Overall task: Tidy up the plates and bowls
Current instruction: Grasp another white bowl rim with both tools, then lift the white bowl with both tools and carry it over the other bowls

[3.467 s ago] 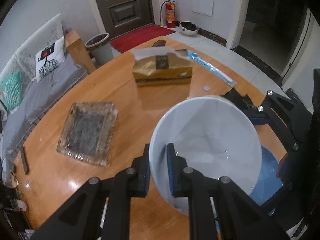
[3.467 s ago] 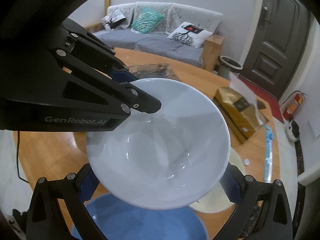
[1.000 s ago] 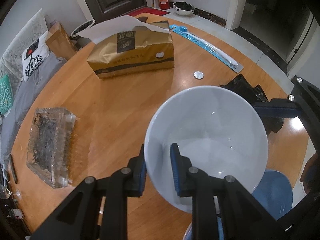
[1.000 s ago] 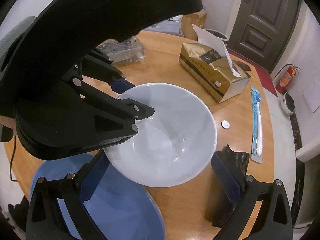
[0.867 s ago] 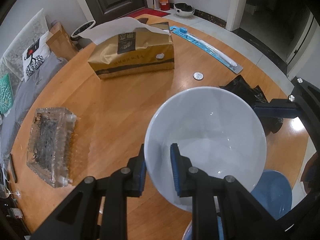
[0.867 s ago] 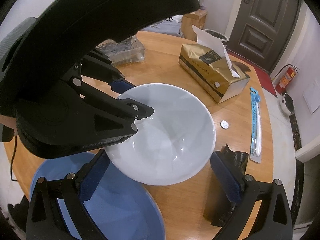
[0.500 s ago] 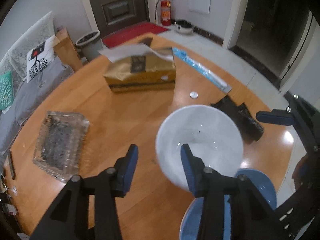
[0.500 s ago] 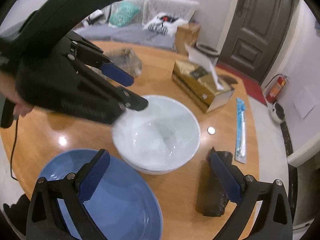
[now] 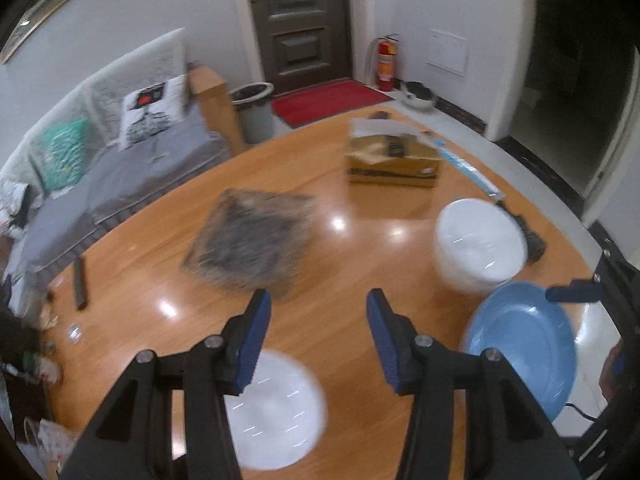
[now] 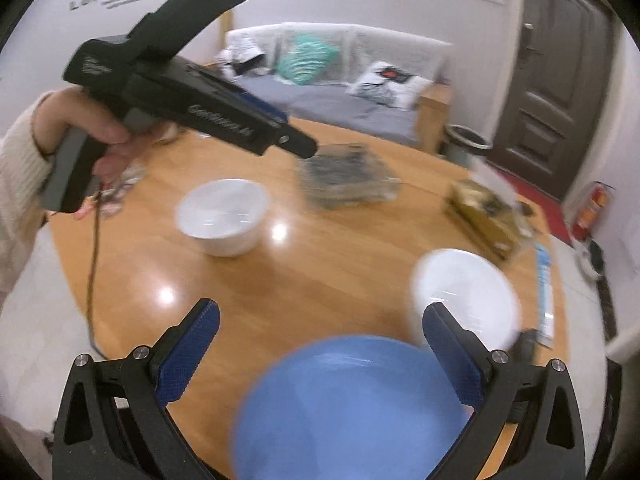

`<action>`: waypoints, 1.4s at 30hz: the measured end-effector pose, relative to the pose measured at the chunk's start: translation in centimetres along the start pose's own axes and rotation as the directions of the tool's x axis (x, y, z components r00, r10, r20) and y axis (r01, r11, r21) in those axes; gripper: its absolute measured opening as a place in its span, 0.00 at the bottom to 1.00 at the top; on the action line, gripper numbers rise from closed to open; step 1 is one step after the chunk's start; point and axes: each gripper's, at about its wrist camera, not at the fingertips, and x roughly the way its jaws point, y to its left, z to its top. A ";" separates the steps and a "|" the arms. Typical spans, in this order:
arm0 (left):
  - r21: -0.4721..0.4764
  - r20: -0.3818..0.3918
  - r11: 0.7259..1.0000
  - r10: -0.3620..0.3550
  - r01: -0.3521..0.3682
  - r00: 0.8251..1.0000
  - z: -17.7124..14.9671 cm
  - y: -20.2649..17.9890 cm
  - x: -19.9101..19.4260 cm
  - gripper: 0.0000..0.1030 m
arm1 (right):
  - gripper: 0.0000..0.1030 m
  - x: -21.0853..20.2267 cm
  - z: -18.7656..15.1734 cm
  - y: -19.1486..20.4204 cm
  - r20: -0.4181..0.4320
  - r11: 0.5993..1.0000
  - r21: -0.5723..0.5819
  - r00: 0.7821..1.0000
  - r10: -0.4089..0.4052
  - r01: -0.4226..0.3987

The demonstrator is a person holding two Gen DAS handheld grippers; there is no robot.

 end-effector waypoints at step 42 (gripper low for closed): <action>-0.174 -0.101 0.984 -0.056 0.038 0.993 -11.3 10.9 7.7 0.08 | 0.94 21.6 5.8 10.0 -0.180 0.993 -0.053 0.979 0.095 -0.106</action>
